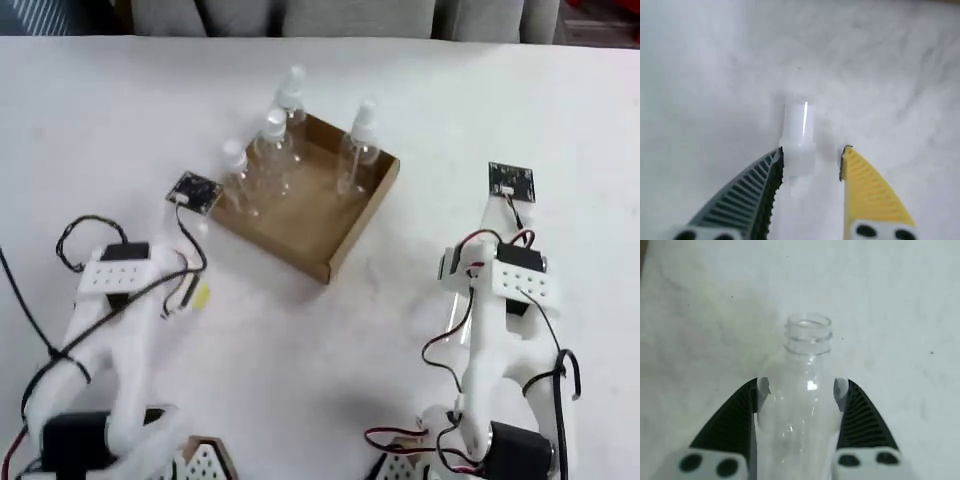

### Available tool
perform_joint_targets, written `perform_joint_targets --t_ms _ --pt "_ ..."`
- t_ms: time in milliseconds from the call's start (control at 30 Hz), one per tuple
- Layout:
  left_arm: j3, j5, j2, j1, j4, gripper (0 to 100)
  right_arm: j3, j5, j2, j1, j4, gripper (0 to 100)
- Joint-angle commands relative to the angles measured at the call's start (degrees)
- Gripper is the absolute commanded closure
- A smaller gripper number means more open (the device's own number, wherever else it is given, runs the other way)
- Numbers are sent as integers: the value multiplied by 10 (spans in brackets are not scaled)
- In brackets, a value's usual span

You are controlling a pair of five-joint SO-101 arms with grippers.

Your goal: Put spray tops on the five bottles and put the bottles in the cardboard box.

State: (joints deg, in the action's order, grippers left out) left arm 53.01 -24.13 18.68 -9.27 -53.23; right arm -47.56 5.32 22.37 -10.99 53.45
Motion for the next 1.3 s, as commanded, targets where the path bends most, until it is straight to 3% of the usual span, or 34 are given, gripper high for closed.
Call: perform_joint_targets --t_ms 0,433,500,600,800,1000,1267 --pt "-61 -7 -55 -10 -6 804 -4 8 17 0 -10 981" --pt "-84 -2 -122 4 -4 806 -5 9 17 3 -11 981" --pt "-82 0 -123 7 -7 839 -5 9 17 3 -11 981" --pt "-72 11 -123 11 -3 981 -5 10 17 2 -11 981" --pt "-57 14 -117 7 -10 980 -6 11 17 3 -11 981" --pt "-151 18 -68 7 -113 980 -5 2 36 3 -18 981" --pt "-245 156 134 33 -154 980 42 -13 255 74 79 982"
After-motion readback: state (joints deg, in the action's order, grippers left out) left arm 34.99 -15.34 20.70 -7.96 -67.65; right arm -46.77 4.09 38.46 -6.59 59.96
